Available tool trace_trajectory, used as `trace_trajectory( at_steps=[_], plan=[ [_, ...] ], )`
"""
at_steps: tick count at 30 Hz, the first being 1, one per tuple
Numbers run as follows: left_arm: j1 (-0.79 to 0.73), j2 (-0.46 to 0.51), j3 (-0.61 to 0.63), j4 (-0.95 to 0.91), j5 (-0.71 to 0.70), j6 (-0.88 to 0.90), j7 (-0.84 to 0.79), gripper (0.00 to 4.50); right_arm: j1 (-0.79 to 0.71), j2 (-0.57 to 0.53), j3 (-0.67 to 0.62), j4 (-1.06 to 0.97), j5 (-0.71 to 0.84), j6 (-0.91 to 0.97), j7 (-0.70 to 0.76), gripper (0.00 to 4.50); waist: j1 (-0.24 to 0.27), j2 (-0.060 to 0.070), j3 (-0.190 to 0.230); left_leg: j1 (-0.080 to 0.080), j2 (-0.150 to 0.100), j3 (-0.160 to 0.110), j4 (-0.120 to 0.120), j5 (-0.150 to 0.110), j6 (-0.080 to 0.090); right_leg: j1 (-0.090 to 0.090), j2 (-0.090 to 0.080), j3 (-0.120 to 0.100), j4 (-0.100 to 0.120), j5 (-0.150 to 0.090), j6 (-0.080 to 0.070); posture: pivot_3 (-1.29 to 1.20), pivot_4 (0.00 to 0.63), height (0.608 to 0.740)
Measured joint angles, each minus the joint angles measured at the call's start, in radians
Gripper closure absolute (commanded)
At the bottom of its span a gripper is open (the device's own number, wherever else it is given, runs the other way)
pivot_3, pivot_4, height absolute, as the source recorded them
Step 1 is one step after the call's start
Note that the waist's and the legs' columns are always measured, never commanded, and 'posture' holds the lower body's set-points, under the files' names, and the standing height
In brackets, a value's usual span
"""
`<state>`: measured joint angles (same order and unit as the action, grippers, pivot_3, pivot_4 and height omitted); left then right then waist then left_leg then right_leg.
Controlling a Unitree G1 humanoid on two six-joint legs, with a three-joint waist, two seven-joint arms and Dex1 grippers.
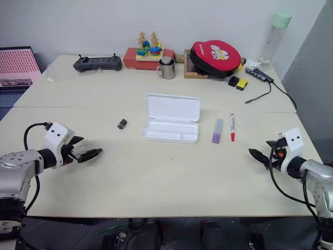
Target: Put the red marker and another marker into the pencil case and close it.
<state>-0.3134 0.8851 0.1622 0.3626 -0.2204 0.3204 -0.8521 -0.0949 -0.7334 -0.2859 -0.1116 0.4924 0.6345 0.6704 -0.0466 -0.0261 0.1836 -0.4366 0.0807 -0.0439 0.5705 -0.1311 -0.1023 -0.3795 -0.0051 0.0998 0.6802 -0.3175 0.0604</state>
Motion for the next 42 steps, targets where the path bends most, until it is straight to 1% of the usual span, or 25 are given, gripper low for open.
trace_trajectory(
  at_steps=[5, 13, 17, 19, 22, 24, 27, 30, 33, 39, 40, 41, 42],
  plan=[
    [0.003, 0.000, 0.000, 0.000, 0.002, 0.000, 0.001, 0.00, 0.006, 0.002, 0.000, -0.001, -0.001, 0.005, 0.000, 0.08, -0.003, 0.000, 0.000, 0.000, 0.000, 0.000, 0.000, 0.000, 0.000, 0.000, 0.000, 0.000, 0.000, 0.002, 0.004, 0.00, 0.150, 0.740],
    [0.022, 0.000, 0.004, -0.005, -0.002, 0.002, 0.013, 0.00, -0.008, 0.009, 0.010, 0.000, -0.002, 0.004, 0.002, 0.08, -0.004, 0.000, 0.000, 0.000, 0.000, 0.000, 0.000, 0.000, 0.000, 0.000, 0.000, 0.000, 0.000, 0.003, 0.005, 0.00, 0.150, 0.740],
    [0.034, -0.014, 0.021, -0.053, -0.031, 0.026, 0.006, 0.00, -0.090, 0.009, 0.046, -0.006, 0.002, 0.010, 0.024, 0.08, -0.007, 0.001, 0.000, 0.000, 0.000, 0.000, 0.001, 0.000, 0.000, 0.000, 0.000, 0.000, 0.000, 0.003, 0.005, 0.00, 0.150, 0.740],
    [0.032, -0.047, 0.045, -0.116, -0.087, 0.054, -0.012, 0.00, -0.144, 0.017, 0.066, -0.017, 0.002, 0.009, 0.030, 0.08, -0.007, 0.001, 0.000, 0.000, 0.000, 0.000, 0.001, 0.000, 0.000, 0.000, 0.000, 0.000, 0.001, 0.003, 0.005, 0.00, 0.150, 0.740],
    [0.027, -0.124, 0.057, -0.261, -0.207, 0.116, -0.059, 0.00, -0.238, 0.062, 0.141, -0.032, 0.003, 0.016, 0.050, 0.08, -0.008, 0.000, 0.000, 0.000, 0.000, 0.000, 0.002, 0.000, 0.000, 0.001, 0.000, 0.000, 0.001, 0.004, 0.007, 0.00, 0.150, 0.740],
    [0.034, -0.157, 0.043, -0.372, -0.290, 0.179, -0.091, 0.00, -0.340, 0.104, 0.266, -0.006, -0.020, 0.029, 0.093, 0.08, -0.011, 0.001, 0.001, 0.000, 0.000, 0.000, 0.002, 0.000, 0.000, 0.001, 0.001, 0.000, 0.001, 0.004, 0.008, 0.00, 0.150, 0.740],
    [0.012, -0.215, 0.010, -0.460, -0.355, 0.227, -0.097, 0.00, -0.464, 0.171, 0.399, 0.056, -0.061, 0.028, 0.139, 0.08, -0.013, 0.001, 0.001, 0.000, 0.001, -0.001, 0.002, 0.000, 0.000, 0.001, 0.002, 0.000, 0.001, 0.004, 0.008, 0.00, 0.150, 0.740],
    [-0.001, -0.238, -0.006, -0.491, -0.366, 0.242, -0.076, 0.00, -0.558, 0.229, 0.492, 0.142, -0.107, 0.000, 0.192, 0.08, -0.011, 0.001, 0.001, 0.000, 0.001, -0.002, 0.002, 0.000, 0.000, 0.001, 0.002, 0.000, 0.001, 0.004, 0.007, 0.00, 0.150, 0.740],
    [-0.015, -0.279, -0.035, -0.522, -0.366, 0.240, -0.053, 0.00, -0.632, 0.285, 0.571, 0.279, -0.170, -0.055, 0.246, 0.08, -0.008, 0.001, 0.001, -0.001, 0.000, -0.002, 0.002, 0.000, 0.000, 0.001, 0.002, 0.000, 0.001, 0.004, 0.007, 0.00, 0.150, 0.740],
    [-0.014, -0.283, -0.057, -0.556, -0.362, 0.242, -0.026, 0.00, -0.683, 0.321, 0.643, 0.437, -0.262, -0.118, 0.310, 0.08, -0.005, 0.001, 0.001, -0.001, 0.000, -0.002, 0.002, 0.000, 0.000, 0.001, 0.002, -0.001, 0.001, 0.005, 0.005, 0.00, 0.150, 0.740],
    [-0.013, -0.283, -0.056, -0.558, -0.363, 0.242, -0.019, 0.00, -0.691, 0.325, 0.657, 0.463, -0.280, -0.126, 0.315, 0.44, -0.006, 0.001, 0.001, -0.001, 0.000, -0.002, 0.002, 0.000, 0.000, 0.001, 0.002, -0.001, 0.001, 0.005, 0.006, 0.00, 0.150, 0.740],
    [-0.012, -0.283, -0.047, -0.562, -0.371, 0.248, -0.009, 0.00, -0.716, 0.344, 0.670, 0.514, -0.305, -0.148, 0.314, 0.54, -0.007, 0.001, 0.001, 0.000, 0.000, -0.003, 0.002, 0.000, 0.000, 0.001, 0.002, -0.001, 0.002, 0.005, 0.006, 0.00, 0.150, 0.740],
    [-0.014, -0.283, -0.039, -0.568, -0.376, 0.253, -0.002, 0.00, -0.747, 0.364, 0.686, 0.559, -0.335, -0.164, 0.310, 0.88, -0.010, 0.001, 0.001, 0.000, 0.001, -0.003, 0.003, 0.000, 0.000, 0.001, 0.002, -0.001, 0.002, 0.005, 0.007, 0.00, 0.150, 0.740]
  ],
)
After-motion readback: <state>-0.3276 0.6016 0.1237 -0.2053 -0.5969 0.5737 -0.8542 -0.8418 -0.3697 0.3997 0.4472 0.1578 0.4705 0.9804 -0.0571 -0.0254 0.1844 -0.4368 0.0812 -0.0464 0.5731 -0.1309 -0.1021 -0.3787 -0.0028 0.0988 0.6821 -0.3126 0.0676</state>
